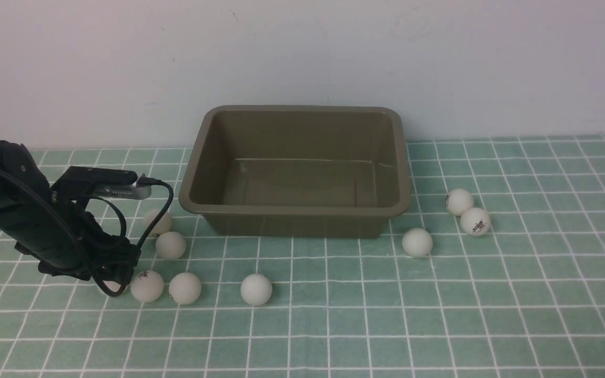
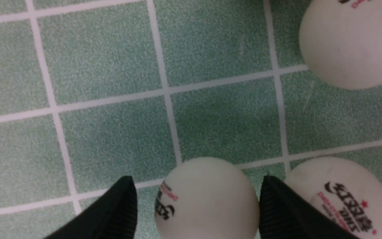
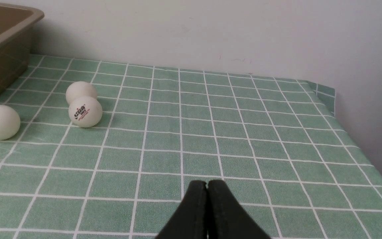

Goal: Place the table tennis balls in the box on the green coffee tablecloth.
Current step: 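Reach for and grasp a ping pong ball on the table beside the basket, then drop the ball into the bin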

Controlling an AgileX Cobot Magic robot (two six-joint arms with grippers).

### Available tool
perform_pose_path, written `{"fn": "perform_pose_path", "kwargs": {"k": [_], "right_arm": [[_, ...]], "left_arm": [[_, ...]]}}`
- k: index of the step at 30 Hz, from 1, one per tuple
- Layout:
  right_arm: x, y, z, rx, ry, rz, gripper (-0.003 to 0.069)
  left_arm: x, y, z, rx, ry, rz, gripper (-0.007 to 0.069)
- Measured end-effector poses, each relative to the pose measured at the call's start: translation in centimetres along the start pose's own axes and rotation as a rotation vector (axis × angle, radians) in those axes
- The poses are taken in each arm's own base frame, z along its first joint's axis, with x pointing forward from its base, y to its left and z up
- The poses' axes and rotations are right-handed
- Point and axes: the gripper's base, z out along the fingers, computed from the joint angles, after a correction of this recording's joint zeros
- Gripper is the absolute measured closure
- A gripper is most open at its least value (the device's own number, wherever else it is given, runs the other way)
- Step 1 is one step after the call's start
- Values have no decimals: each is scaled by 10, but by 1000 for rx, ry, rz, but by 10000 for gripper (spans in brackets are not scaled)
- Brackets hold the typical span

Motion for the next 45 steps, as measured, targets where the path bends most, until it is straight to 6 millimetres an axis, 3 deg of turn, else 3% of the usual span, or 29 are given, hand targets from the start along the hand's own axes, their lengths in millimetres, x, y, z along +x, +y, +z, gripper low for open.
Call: {"fn": "perform_pose_path", "kwargs": {"k": [4, 8, 13, 20, 24, 27, 30, 33, 34, 39, 45], "right_arm": [[0, 0, 0, 0, 0, 0, 676], [0, 0, 0, 0, 0, 0, 676], [0, 0, 0, 0, 0, 0, 676], [0, 0, 0, 0, 0, 0, 676], [0, 0, 0, 0, 0, 0, 676], [0, 0, 0, 0, 0, 0, 676], [0, 0, 0, 0, 0, 0, 676], [0, 0, 0, 0, 0, 0, 676], [0, 0, 0, 0, 0, 0, 676], [0, 0, 0, 0, 0, 0, 676], [0, 0, 0, 0, 0, 0, 676]], "left_arm": [[0, 1, 4, -1, 2, -4, 196], [-3, 1, 4, -4, -10, -3, 272], [-16, 1, -5, 9, -4, 10, 272], [-58, -5, -66, 67, 88, 74, 272], [-84, -18, -104, 121, 32, 86, 272], [-111, -59, -130, 189, -130, 186, 272], [-124, -91, -126, 201, -225, 260, 272], [-134, -123, -101, 192, -278, 334, 272], [-136, -134, -84, 182, -273, 361, 272], [-137, -154, -32, 161, -237, 416, 272], [-137, -158, -16, 160, -225, 423, 243]]}}
